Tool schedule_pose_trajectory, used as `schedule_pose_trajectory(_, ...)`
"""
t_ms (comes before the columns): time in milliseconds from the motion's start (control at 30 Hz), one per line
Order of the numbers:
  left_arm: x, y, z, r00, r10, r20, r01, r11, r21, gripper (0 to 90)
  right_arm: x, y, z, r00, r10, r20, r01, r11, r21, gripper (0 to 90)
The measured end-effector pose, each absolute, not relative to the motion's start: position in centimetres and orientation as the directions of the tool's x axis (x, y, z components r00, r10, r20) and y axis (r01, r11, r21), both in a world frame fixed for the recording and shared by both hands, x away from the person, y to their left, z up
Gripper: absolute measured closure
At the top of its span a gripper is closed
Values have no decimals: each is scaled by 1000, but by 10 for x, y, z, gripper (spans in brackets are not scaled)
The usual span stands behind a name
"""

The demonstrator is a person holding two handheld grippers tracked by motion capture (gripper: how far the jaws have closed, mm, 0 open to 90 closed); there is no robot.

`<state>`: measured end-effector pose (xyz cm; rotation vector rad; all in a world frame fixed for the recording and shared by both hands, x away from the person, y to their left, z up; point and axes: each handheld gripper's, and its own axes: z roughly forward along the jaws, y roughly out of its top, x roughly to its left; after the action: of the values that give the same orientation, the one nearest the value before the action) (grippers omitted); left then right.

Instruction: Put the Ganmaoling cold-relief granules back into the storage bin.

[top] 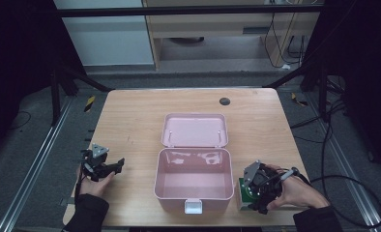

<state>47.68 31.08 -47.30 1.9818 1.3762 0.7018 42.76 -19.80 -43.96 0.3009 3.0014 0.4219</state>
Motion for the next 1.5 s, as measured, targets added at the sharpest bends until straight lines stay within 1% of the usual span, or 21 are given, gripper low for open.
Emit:
schedule_pose_trajectory(133,477,311,-473,316,946,77,619,-266,739,262,430,-197,-444,-978,206,-45,186,942,279,68)
schedule_pose_trajectory(467,477,311,-473,317,945,78,619,-268,738,261,432,-197,-448,-981,190,-35,175,950,260,89)
schedule_pose_trajectory(700,477,311,-473,316,945,79,619,-269,738,262,433,-201,-446,-983,181,-30,166,949,268,151)
schedule_pose_trajectory(900,477,311,-473,316,945,79,620,-269,737,263,432,-206,-441,-980,197,-29,181,942,282,161)
schedule_pose_trajectory(1000,478,311,-474,317,945,77,623,-269,734,263,430,-211,-431,-978,206,-36,185,933,309,161)
schedule_pose_trajectory(1500,478,310,-474,320,944,74,629,-271,729,263,420,-221,-362,-972,216,-93,170,921,352,160)
